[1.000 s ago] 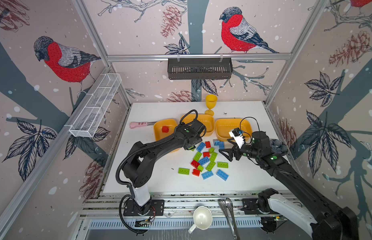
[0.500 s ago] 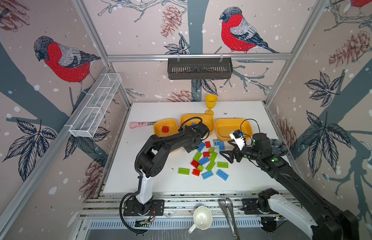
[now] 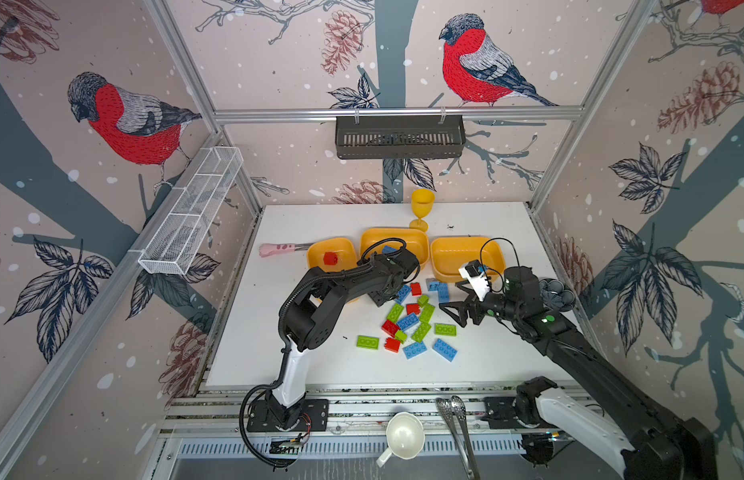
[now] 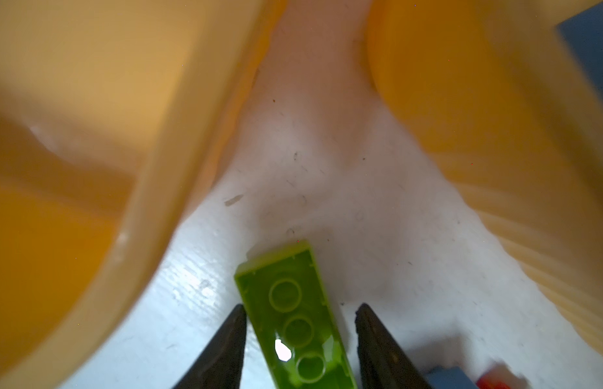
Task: Sort the legos into containers by color
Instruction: 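Lower the left gripper onto a lime-green brick beside the bins and grasp it, then carry the green brick with the left gripper and drop it into the farthest bin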
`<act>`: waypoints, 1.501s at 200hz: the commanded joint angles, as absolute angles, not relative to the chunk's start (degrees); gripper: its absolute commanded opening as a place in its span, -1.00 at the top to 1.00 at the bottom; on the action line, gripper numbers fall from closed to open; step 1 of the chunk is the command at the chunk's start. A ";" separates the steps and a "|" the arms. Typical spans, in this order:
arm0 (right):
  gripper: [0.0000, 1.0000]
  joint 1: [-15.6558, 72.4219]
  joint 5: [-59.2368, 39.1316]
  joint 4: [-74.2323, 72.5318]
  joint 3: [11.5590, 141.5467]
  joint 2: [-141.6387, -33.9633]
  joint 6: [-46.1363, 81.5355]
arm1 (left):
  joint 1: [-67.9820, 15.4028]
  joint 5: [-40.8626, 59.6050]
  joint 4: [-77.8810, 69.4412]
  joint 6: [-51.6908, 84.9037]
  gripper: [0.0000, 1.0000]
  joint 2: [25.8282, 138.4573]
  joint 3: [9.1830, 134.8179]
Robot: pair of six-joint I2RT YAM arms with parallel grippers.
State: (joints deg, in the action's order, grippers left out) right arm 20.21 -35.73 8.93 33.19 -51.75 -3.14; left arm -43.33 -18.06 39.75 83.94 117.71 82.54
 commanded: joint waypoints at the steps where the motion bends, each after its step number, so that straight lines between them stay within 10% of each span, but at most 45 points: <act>1: -0.99 20.14 -36.39 8.24 33.20 -51.42 -3.26 | -43.31 -17.87 39.93 84.10 0.09 118.04 81.88; 37: -0.99 20.03 -36.72 8.74 33.70 -51.33 -3.25 | -43.32 -18.88 40.43 82.84 0.40 116.50 81.81; 121: -0.99 16.38 -36.06 8.04 35.29 -51.17 -1.59 | -43.66 -24.40 46.58 62.76 0.43 113.72 98.76; 257: -0.99 11.69 -32.31 11.04 35.33 -46.57 -0.70 | -46.16 1.71 32.70 30.51 0.46 138.65 130.54; 276: -0.99 11.56 -32.29 11.55 35.42 -46.27 -0.71 | -46.36 2.03 33.75 30.42 0.33 141.19 133.80; 300: -0.99 11.34 -32.29 12.37 35.60 -45.92 -0.98 | -46.41 0.71 34.66 29.79 -0.43 139.92 133.58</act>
